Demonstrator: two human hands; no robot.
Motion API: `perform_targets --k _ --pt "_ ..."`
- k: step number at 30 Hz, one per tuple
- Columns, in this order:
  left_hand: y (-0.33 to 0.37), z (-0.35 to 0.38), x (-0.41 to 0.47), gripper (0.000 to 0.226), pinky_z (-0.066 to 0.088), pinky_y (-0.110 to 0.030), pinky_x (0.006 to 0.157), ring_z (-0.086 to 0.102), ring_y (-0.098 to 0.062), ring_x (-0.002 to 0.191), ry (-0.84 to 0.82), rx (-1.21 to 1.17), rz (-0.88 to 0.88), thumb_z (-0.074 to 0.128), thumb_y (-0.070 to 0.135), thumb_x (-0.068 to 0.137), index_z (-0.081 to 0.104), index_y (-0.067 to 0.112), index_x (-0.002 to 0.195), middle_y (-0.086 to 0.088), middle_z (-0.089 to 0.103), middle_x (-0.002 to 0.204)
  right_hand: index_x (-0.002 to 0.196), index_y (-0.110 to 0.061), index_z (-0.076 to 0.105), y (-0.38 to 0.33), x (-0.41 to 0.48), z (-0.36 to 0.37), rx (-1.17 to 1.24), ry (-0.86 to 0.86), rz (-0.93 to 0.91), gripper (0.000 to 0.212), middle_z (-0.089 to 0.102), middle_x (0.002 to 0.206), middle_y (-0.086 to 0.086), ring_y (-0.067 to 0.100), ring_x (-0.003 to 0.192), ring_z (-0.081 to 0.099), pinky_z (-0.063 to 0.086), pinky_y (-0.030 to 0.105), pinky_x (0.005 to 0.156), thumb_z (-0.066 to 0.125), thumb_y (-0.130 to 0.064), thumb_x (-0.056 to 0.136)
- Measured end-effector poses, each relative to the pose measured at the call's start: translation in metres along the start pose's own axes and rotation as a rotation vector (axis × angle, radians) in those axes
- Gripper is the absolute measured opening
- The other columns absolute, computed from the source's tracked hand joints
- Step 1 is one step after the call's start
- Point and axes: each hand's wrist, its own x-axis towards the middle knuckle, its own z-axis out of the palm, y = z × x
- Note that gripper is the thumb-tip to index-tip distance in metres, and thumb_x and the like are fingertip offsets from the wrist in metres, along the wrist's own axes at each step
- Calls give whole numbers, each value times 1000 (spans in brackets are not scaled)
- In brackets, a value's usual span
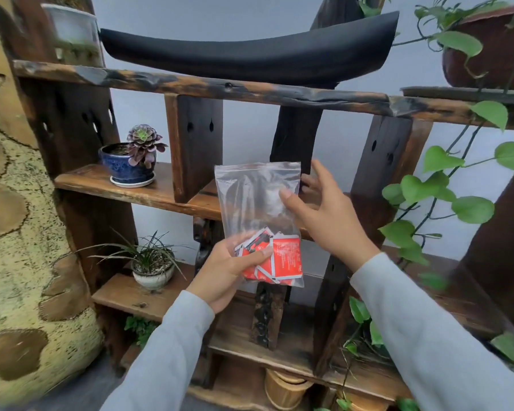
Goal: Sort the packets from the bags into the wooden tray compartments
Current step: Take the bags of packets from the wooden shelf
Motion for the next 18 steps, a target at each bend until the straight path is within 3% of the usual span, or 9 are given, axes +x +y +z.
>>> perform_targets --k 2,4,7,10,13,18 --pt "2 5 -4 54 47 -58 104 67 -36 114 35 -34 15 82 27 79 64 15 128 -16 71 122 155 -43 16 10 -26 11 233 -110 127 90 52 145 -18 2 120 62 58 26 93 68 -60 83" --pt "2 11 -8 52 50 -54 101 67 -36 113 62 -64 29 81 24 79 65 13 127 -17 71 121 143 -47 29 18 -49 23 412 -225 218 70 61 128 -24 -3 99 72 59 15 74 69 -53 87" --pt "-4 18 -15 46 56 -44 89 71 -32 104 76 -85 31 78 17 78 67 9 122 -18 72 115 137 -33 52 35 -71 35 537 -322 248 49 72 124 -6 10 105 74 64 34 82 68 -42 92" --pt "-11 20 -28 45 57 -40 84 68 -29 105 -32 -142 21 67 5 83 64 8 127 -17 69 118 128 -30 60 43 -85 30 572 -337 258 34 75 118 -2 16 103 75 65 44 80 64 -38 95" --pt "-17 25 -41 47 56 -45 92 66 -31 111 -121 -157 20 60 -3 86 59 7 133 -20 66 126 123 -33 61 55 -94 21 576 -363 255 27 77 114 -4 16 103 76 65 43 81 61 -39 97" --pt "-30 46 -43 49 60 -39 87 71 -30 100 85 -207 55 69 -6 79 64 4 126 -26 67 123 119 -31 65 65 -101 10 663 -336 271 21 77 113 -3 18 103 75 65 38 81 60 -33 98"
